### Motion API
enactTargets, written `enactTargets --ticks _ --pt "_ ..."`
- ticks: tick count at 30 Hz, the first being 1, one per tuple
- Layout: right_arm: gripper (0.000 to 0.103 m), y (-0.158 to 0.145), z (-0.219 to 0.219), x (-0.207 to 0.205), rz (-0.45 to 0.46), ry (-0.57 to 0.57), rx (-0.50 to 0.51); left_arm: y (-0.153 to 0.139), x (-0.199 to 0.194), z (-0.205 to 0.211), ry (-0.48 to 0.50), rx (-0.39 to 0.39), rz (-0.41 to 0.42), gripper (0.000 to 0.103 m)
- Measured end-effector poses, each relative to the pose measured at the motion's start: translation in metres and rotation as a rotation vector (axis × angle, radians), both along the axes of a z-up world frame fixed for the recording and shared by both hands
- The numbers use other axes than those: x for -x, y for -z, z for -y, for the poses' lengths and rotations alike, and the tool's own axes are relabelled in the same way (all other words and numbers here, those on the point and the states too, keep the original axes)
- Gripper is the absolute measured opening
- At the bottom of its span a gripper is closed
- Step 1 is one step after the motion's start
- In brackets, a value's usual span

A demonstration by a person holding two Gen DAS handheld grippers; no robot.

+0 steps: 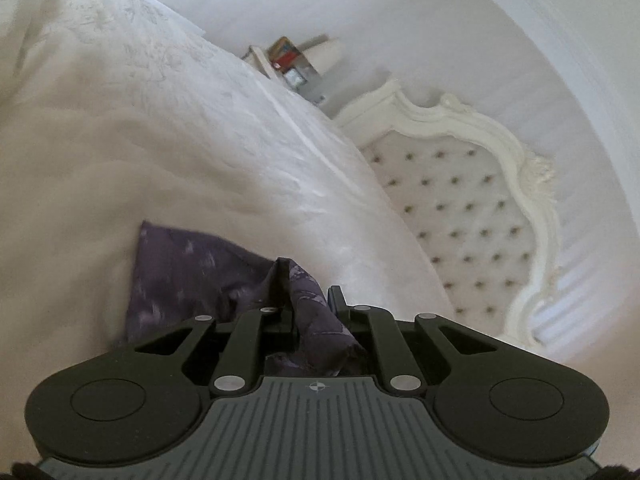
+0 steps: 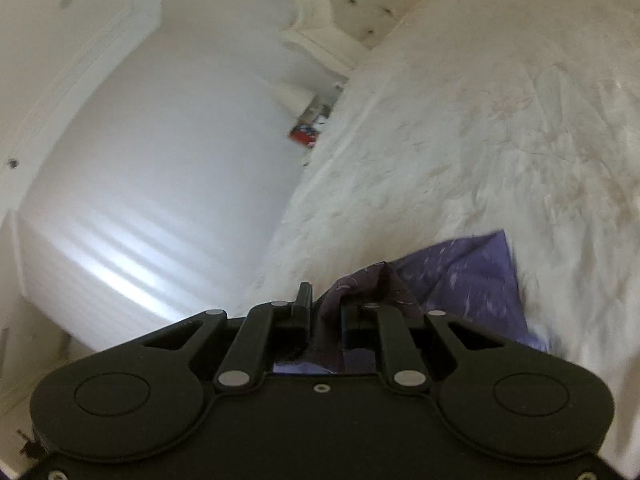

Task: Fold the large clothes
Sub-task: 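Grasp the folded jacket end with the left tool while the right tool grasps beside it, then fold the held jacket end over the strip with both tools and release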

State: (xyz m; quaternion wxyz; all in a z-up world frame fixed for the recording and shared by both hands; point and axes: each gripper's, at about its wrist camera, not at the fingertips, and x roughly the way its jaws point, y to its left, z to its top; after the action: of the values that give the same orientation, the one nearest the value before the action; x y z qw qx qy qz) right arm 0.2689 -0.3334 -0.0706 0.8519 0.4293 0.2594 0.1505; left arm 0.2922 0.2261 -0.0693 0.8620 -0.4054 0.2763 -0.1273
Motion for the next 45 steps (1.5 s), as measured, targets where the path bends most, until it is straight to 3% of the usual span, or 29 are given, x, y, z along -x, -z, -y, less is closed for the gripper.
enactTargets --ticks 9,13,15,16,17,18,20,25,28,32,36,40,45 --pt "0.023 0.049 -0.002 -0.075 -0.116 0.071 0.028 0.048 -0.065 -0.001 -0.075 -0.046 -0.116 0.016" --pt "0.034 0.072 -0.003 -0.089 -0.174 0.089 0.035 0.069 -0.075 0.0 -0.092 -0.039 -0.149 0.025" --pt "0.07 0.078 -0.002 -0.09 -0.168 0.103 0.026 0.073 -0.076 0.001 -0.085 -0.03 -0.141 0.042" --pt "0.082 0.079 -0.001 -0.088 -0.149 0.114 0.03 0.073 -0.075 0.0 -0.08 -0.025 -0.128 0.049" --pt "0.093 0.077 0.0 -0.084 -0.121 0.124 0.042 0.072 -0.073 0.0 -0.079 -0.027 -0.112 0.065" --pt "0.093 0.073 0.001 -0.08 -0.096 0.127 0.059 0.067 -0.07 0.0 -0.086 -0.047 -0.089 0.083" --pt "0.093 0.065 0.002 -0.074 -0.073 0.115 0.111 0.053 -0.061 0.001 -0.121 -0.131 -0.028 0.096" --pt "0.093 0.036 -0.017 -0.052 0.02 0.06 0.305 0.019 -0.035 0.016 -0.138 -0.3 0.068 0.096" --pt "0.094 0.023 -0.051 -0.037 0.077 -0.021 0.469 0.012 -0.025 0.044 -0.057 -0.429 0.075 0.097" --pt "0.094 0.025 -0.11 -0.022 0.104 -0.167 0.65 0.025 -0.018 0.093 0.092 -0.579 0.045 0.097" --pt "0.094 0.041 -0.161 -0.015 0.095 -0.297 0.772 0.045 -0.022 0.125 0.185 -0.66 0.022 0.097" --pt "0.094 0.058 -0.19 -0.025 0.053 -0.351 0.871 0.063 -0.05 0.126 0.153 -0.7 -0.046 0.097" --pt "0.098 0.074 -0.196 -0.062 -0.013 -0.318 0.935 0.078 -0.095 0.11 0.105 -0.777 -0.127 0.097"
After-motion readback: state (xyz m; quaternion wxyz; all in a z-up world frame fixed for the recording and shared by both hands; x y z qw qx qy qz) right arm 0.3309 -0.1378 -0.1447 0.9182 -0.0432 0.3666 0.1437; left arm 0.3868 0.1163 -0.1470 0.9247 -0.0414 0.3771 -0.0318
